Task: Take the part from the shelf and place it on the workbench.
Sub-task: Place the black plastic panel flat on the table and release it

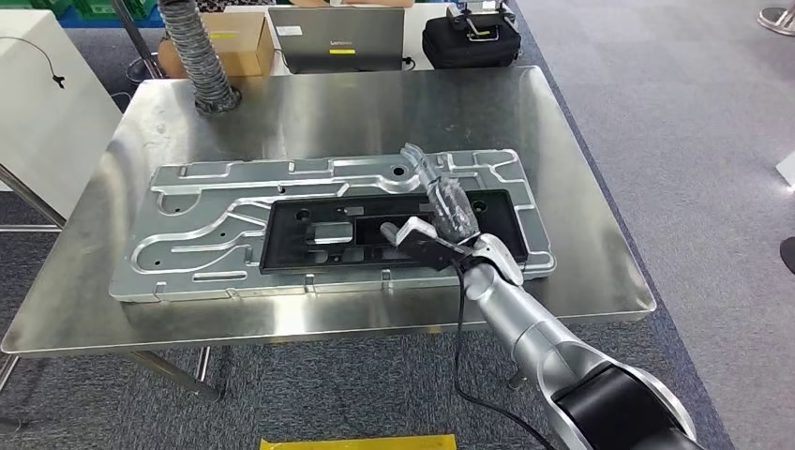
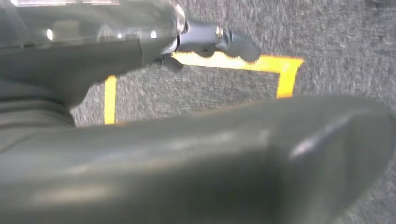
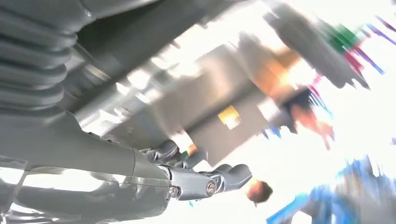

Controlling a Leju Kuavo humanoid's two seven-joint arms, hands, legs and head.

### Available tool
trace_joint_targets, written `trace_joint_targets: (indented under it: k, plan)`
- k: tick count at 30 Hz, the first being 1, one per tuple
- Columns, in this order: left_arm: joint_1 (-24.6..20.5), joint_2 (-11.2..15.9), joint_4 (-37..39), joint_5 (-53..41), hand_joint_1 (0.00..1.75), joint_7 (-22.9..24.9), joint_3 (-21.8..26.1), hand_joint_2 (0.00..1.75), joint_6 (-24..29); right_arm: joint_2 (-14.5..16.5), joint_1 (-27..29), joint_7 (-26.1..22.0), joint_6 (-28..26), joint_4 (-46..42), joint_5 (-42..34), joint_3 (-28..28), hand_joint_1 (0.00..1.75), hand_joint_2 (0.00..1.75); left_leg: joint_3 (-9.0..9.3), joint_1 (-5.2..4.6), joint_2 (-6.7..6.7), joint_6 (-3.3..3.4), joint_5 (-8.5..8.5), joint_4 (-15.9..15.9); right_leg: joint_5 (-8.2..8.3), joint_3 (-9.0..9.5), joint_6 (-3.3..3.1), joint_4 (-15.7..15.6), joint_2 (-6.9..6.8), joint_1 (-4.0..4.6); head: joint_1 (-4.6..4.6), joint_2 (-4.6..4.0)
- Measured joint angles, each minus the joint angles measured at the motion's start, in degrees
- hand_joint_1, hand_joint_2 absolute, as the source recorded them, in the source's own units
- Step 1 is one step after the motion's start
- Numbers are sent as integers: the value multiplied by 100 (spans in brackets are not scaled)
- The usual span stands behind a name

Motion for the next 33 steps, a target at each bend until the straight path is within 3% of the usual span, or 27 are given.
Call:
trace_joint_targets:
  k: [3, 5, 7, 8, 9, 10, 12, 13, 15, 18, 20, 22, 23, 24, 25, 27, 29, 33]
  plan:
    - [12, 2, 0, 28, 0, 15, -37, 0, 40, -244, 342, -5, 256, -1472, -1305, -275, 0, 0, -38, -2, -3, -85, -68, 70, 57, 26, -50, -87, -17, -53, -1, 1]
    - [31, 1, 0, 74, 0, -2, -48, 0, 64, -442, 541, 1, 333, -2524, -1903, -562, 0, 0, -251, 33, -3, -155, -371, 560, 82, 49, -81, -132, -40, -89, 0, -1]
    - [52, 1, 0, 137, 0, -26, -49, 0, 74, -635, 762, -20, 330, -3425, -2257, -886, 0, 0, -577, 89, -2, -220, -703, 1307, 78, 49, -90, -133, -48, -94, -1, -1]
    - [68, 1, 0, 172, 0, -36, -49, 0, 75, -720, 892, -37, 312, -3802, -2361, -1039, 0, 0, -675, 114, -1, -244, -750, 1529, 72, 54, -83, -132, -48, -98, -1, 0]
    - [85, 1, 0, 205, 0, -48, -48, 0, 75, -797, 1035, -52, 293, -4160, -2446, -1195, 0, 0, -674, 137, 0, -262, -685, 1539, 63, 62, -71, -131, -43, -104, -2, 0]
    - [97, 2, 0, 235, 0, -60, -46, 0, 74, -866, 1184, -62, 257, -4507, -2512, -1360, 0, 0, -567, 156, 0, -274, -523, 1323, 50, 78, -51, -128, -38, -115, -2, 0]
    - [111, 2, 0, 305, 0, -97, -38, 0, 56, -963, 1477, -76, -16, -5147, -2519, -1740, 0, 0, -183, 168, -4, -273, -160, 563, 8, 112, 13, -115, -29, -126, -2, -1]
    - [113, 2, 0, 340, 0, -122, -31, 0, 36, -992, 1631, -79, -255, -5418, -2459, -1948, 0, 0, -25, 162, -10, -247, -75, 247, -10, 119, 51, -105, -29, -123, -1, -1]
    - [122, -1, 0, 416, 0, -180, -7, 0, -20, -1022, 2000, -84, -910, -5887, -2181, -2411, 0, 0, 93, 140, -28, -172, -93, 8, -23, 121, 127, -103, -36, -104, 0, -1]
    - [142, -15, 0, 476, 0, -246, 40, 0, -97, -1060, 2628, -84, -1717, -6300, -1739, -3106, 0, 0, 110, 143, -39, -33, -85, -35, -101, 125, 231, -53, -46, -124, 0, 0]
    - [143, -27, 0, 479, 0, -251, 59, 0, -130, -1074, 3041, -83, -1902, -6409, -1677, -3568, 0, 0, 119, 143, -33, 32, -54, -66, -412, -55, 263, 390, -29, -137, 1, -1]
    - [137, -31, 0, 481, 0, -239, 63, 0, -140, -1073, 3498, -76, -1940, -6426, -1691, -4030, 0, 0, 96, 116, -40, 70, -41, -63, -783, -387, 275, 1120, -18, -137, 1, 0]
    - [144, -33, 0, 485, 0, -231, 64, 0, -140, -1067, 3741, -72, -1942, -6416, -1680, -4254, 0, 0, 81, 99, -48, 83, -37, -57, -872, -513, 274, 1389, -16, -137, 1, -1]
    - [154, -37, 0, 490, 0, -224, 64, 0, -139, -1050, 3967, -68, -1941, -6388, -1651, -4495, 0, 0, 65, 81, -54, 91, -35, -48, -865, -560, 267, 1490, -14, -136, 1, 0]
    - [164, -43, 0, 493, 0, -217, 64, 0, -139, -1025, 4172, -66, -1938, -6349, -1607, -4732, 0, 0, 49, 65, -59, 94, -34, -37, -756, -497, 252, 1369, -14, -134, 1, 0]
    - [162, -55, 0, 507, 0, -202, 64, 0, -138, -957, 4449, -65, -1930, -6264, -1529, -5133, 0, 0, 32, 42, -57, 90, -32, -14, -404, -99, 203, 616, -15, -127, 1, 0]
    - [141, -62, 0, 540, 0, -186, 60, 0, -135, -877, 4646, -65, -1930, -6187, -1508, -5427, 0, 0, 26, 17, -51, 56, -24, 3, -196, 198, 155, 41, -15, -95, 0, -1]
    - [138, -55, 0, 574, 0, -164, 48, 0, -128, -689, 4981, -65, -1938, -5754, -1451, -5976, 0, 0, 11, 24, -45, -69, -18, 21, -82, 197, 39, -79, -16, -66, 1, 0]
